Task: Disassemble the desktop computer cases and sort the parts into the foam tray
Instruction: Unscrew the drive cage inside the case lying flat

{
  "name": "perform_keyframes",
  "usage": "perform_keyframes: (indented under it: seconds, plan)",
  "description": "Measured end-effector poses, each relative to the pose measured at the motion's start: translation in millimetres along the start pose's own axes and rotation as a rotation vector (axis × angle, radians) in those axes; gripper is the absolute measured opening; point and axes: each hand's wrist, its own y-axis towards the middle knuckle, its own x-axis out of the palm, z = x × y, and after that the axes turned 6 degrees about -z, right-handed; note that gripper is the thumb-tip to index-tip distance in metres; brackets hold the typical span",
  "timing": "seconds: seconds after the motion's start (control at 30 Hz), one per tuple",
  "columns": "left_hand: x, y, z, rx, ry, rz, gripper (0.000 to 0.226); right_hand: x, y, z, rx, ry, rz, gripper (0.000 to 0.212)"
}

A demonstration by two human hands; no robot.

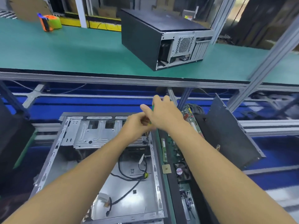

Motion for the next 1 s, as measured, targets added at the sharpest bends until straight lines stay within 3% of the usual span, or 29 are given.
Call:
perform_keyframes:
  seconds: [0.13,0.27,0.43,0.53,0.6,0.7,0.83,0.9,1.0]
  plan:
    - [1.4,1.3,5.0,0.003,0.064,-0.029,0.028,3.4,-0.3,-3.5,-0.064,0.102,0.010,0.016]
    - [-7.8,-2.5,-1.7,0.060,-0.012,-0.157,0.024,-2.9,-0.3,-1.0,-0.092,0.223,-0.089,0.027]
    - [-9.7,-4.5,-1.0,0.017,-0.015,-0.057,0.024,1.5,-1.0,-1.7,-0.128,0.282,-0.087,0.013]
    - [-5.4,-3.8,1.9,-0.016,0.031,0.056,0.029,7.3,0.7,-4.9,-0.105,0.079,0.042,0.033]
    - [-2.4,-3.2,0.8,-0.017,0.049,0.038,0.025,8.6,2.5,-7.4,-0.098,0.017,0.069,0.027]
    - [-6.0,-5.9,0.2,-0.026,-0.047,-0.092,0.012,5.4,7.3,-5.6,-0.168,0.079,-0.034,0.019]
    - [-12.8,-9.0,-2.7,-0.018,-0.094,-0.102,0.020,-2.4,9.8,-3.2,-0.228,0.260,-0.214,0.025]
    - [-10.4,-7.2,-1.6,-0.053,-0.028,-0.066,0.009,-0.7,8.1,-3.7,-0.211,0.188,-0.161,0.018]
    - [-5.2,-3.2,0.6,-0.093,0.080,0.060,0.024,4.2,5.0,-4.4,-0.133,-0.041,0.016,0.045]
